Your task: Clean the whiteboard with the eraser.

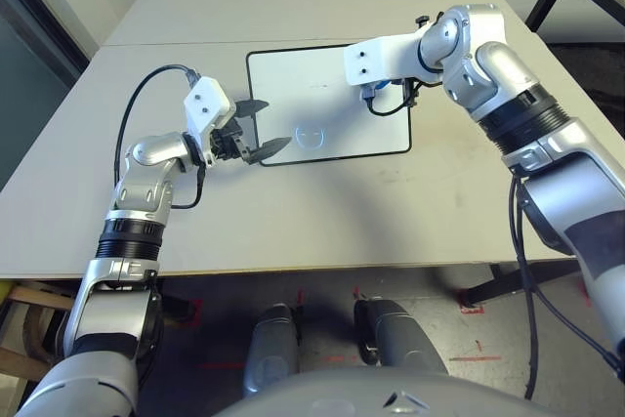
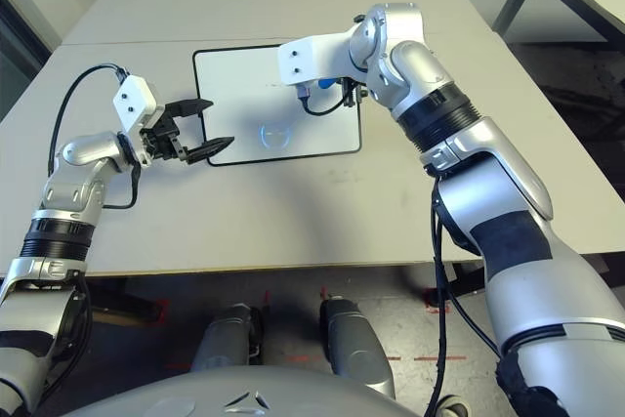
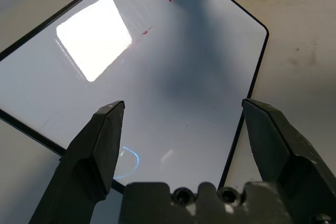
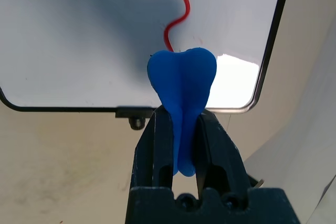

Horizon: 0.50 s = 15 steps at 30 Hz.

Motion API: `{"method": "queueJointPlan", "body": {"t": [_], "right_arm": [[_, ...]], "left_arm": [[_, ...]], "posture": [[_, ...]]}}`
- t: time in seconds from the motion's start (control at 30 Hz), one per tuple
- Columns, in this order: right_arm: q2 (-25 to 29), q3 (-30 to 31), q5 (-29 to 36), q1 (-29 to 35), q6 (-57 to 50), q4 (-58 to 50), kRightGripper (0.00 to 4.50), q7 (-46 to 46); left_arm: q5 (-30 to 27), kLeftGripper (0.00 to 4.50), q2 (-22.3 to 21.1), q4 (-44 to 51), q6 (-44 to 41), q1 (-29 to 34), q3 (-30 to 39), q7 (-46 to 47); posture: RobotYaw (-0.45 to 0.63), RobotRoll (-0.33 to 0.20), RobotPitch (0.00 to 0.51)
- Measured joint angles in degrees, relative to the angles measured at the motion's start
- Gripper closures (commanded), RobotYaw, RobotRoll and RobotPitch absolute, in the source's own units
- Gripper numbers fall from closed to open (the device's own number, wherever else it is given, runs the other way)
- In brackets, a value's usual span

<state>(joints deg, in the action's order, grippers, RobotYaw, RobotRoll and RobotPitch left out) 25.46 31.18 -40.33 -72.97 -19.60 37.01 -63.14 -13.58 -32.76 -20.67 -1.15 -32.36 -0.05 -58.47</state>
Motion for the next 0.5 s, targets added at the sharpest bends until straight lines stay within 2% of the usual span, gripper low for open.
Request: {"method": "queueJointPlan", "body": {"t": [0.33,0.5], "right_arm": [[-2.7,0.0,0.7,-3.9,6.2,18.8,4.13,8.7],[-4.4,-0.1,1.1,-5.7,7.9,23.0,4.13,10.7]], "left_arm": [[0.5,0.00,0.0,-0.9,1.6,-0.7,0.0,0.0],[0.6,0.00,0.0,-1.0,1.8,-0.7,0.0,0.2]], "posture": [[-0.10,0.000,0.051],[-0.09,0.000,0.056]]}}
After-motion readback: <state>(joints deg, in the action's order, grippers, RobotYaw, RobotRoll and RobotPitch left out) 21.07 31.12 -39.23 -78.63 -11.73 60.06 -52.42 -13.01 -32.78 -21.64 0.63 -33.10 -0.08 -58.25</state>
